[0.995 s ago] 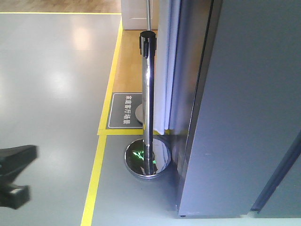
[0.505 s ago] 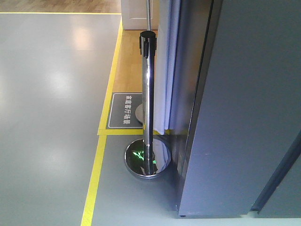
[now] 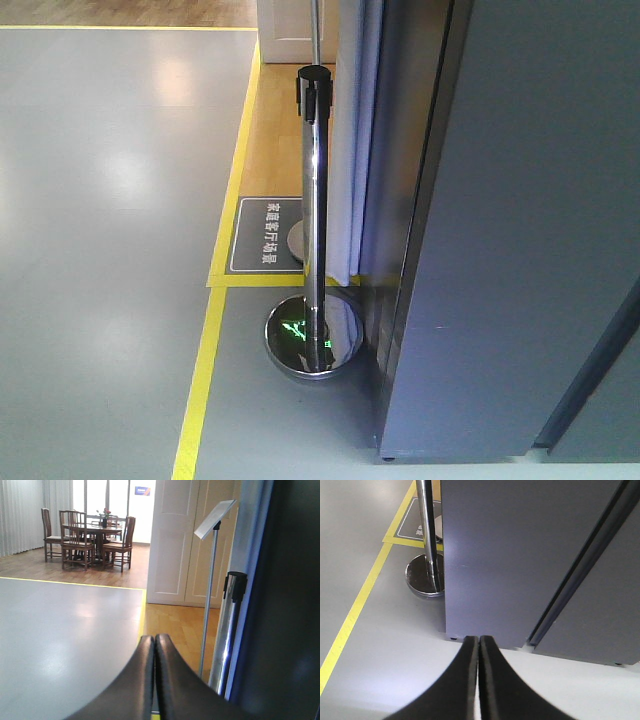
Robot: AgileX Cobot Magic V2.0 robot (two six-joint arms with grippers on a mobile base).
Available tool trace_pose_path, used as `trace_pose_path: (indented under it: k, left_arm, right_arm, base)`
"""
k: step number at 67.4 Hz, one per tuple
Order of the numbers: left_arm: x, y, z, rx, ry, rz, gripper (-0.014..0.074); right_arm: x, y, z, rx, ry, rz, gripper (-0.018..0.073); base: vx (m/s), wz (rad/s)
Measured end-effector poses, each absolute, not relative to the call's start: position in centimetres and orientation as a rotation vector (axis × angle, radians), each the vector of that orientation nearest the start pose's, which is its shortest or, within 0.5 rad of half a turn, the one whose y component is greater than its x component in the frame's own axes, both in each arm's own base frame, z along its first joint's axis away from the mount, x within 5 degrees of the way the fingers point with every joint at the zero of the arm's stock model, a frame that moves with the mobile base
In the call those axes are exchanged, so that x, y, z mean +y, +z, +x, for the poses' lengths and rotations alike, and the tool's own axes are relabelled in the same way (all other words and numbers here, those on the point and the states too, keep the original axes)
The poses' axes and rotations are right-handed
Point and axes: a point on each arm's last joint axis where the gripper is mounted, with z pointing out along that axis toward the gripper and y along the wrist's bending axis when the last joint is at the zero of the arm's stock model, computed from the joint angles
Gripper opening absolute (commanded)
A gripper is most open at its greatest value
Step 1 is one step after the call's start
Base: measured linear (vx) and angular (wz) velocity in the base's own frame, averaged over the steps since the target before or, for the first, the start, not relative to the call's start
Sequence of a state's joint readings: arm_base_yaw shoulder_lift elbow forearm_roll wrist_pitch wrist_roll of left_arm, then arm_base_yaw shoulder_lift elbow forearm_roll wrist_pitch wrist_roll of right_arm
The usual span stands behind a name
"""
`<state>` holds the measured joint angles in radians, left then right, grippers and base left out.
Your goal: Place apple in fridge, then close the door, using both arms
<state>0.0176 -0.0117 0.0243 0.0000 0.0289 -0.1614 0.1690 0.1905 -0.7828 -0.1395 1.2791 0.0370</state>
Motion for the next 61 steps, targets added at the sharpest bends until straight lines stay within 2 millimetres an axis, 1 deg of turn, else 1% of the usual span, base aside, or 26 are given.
trace_pose_path:
  k: [44, 61]
  left_arm:
    - [0.10, 20.09, 5.66, 1.544, -0.094, -0.119, -0.0006]
    - [0.10, 20.30, 5.65, 1.523, -0.068, -0.092, -0.0006]
  right_arm:
    - [-1.43, 33.83, -1.20, 2.159, -0.049, -0.110, -0.0002]
    - [-1.43, 33.83, -1.20, 2.159, -0.049, -0.110, -0.0002]
  base:
    - [0.00, 0.00]
    - [0.00, 0.00]
